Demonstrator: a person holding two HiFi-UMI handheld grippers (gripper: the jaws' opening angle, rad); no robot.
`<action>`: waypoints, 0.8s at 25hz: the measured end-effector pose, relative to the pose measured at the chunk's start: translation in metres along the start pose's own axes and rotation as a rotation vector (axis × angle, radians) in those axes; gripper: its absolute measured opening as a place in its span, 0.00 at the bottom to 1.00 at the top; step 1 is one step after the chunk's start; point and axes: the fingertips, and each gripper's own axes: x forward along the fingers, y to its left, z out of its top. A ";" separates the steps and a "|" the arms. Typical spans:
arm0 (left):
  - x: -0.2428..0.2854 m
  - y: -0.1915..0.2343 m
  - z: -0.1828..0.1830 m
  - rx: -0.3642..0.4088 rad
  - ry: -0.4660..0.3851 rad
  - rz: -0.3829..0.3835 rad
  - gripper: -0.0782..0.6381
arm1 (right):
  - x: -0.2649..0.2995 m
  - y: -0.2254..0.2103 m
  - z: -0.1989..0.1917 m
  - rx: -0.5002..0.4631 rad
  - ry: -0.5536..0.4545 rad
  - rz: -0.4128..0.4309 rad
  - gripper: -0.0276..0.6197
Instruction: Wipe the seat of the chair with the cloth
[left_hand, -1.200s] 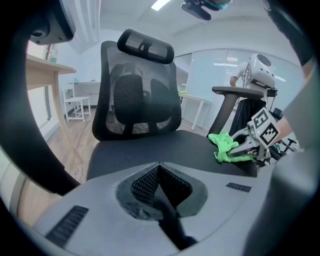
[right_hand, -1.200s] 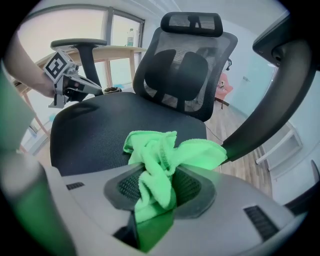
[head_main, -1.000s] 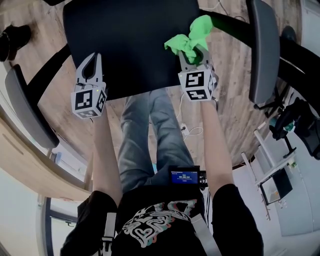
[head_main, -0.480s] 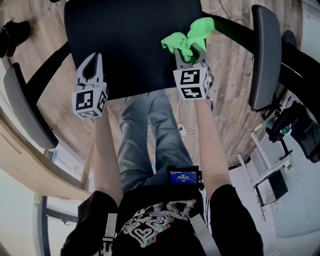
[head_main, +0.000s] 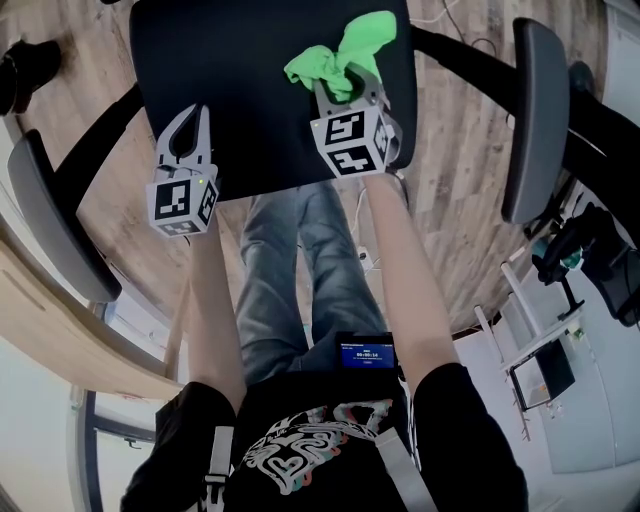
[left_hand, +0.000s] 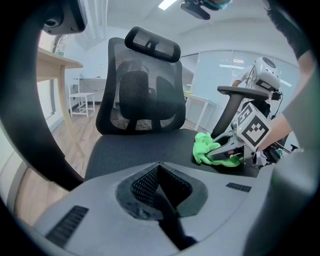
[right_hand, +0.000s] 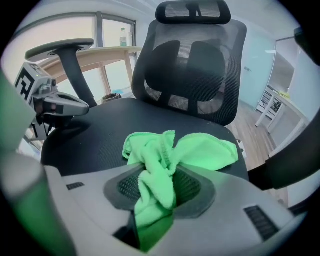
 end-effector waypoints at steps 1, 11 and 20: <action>0.000 0.001 0.001 0.001 -0.001 -0.001 0.11 | 0.003 0.003 0.003 0.007 -0.002 0.009 0.27; 0.007 0.003 0.004 0.003 0.000 -0.014 0.11 | 0.021 0.035 0.023 0.017 -0.038 0.095 0.27; 0.011 0.006 0.003 -0.019 -0.004 -0.014 0.11 | 0.032 0.085 0.042 -0.046 -0.057 0.213 0.27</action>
